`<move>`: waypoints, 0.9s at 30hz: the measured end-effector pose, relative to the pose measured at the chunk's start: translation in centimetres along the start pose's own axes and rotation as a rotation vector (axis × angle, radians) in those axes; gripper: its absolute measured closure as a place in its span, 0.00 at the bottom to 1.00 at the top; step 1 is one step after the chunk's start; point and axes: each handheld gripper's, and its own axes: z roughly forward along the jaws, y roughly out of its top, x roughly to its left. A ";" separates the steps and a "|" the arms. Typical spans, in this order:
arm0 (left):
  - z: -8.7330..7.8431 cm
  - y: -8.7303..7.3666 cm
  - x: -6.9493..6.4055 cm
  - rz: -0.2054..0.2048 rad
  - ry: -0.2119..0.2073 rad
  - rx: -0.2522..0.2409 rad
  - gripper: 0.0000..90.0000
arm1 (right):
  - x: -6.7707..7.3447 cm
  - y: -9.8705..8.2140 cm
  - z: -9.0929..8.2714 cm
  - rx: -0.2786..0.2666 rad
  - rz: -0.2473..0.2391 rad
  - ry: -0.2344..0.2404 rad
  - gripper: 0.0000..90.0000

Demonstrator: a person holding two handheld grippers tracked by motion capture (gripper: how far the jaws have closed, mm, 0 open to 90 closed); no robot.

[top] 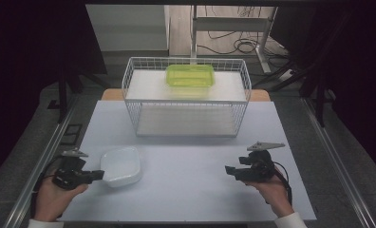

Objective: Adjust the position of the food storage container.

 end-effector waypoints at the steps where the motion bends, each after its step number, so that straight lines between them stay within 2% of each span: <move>1: 0.0 -0.1 0.6 -0.018 0.009 -0.003 1.00 | 0.0 0.0 0.0 -0.001 0.000 -0.002 0.31; 5: 0.9 -0.2 2.9 -0.076 0.064 0.016 1.00 | 0.0 0.0 0.2 0.005 0.004 -0.004 0.31; 7: 1.7 -0.1 3.6 -0.085 0.083 0.030 1.00 | -0.1 0.0 0.3 0.007 0.005 -0.004 0.31; 12: 3.4 0.3 4.8 -0.119 0.100 0.048 1.00 | -0.2 -0.1 0.4 0.014 0.007 -0.009 0.31; 16: 4.2 0.3 4.9 -0.120 0.090 0.065 1.00 | -0.5 -0.1 0.3 0.010 0.014 -0.016 0.31; 22: 4.6 0.7 4.1 -0.109 0.040 0.055 1.00 | -0.7 -0.2 0.1 0.005 0.022 -0.024 0.31; 24: 4.8 0.9 3.7 -0.098 0.048 0.058 1.00 | -0.6 -0.2 0.1 0.004 0.022 -0.026 0.31; 27: 4.9 0.9 3.6 -0.101 0.039 0.056 1.00 | -0.6 -0.1 0.1 0.007 0.022 -0.026 0.31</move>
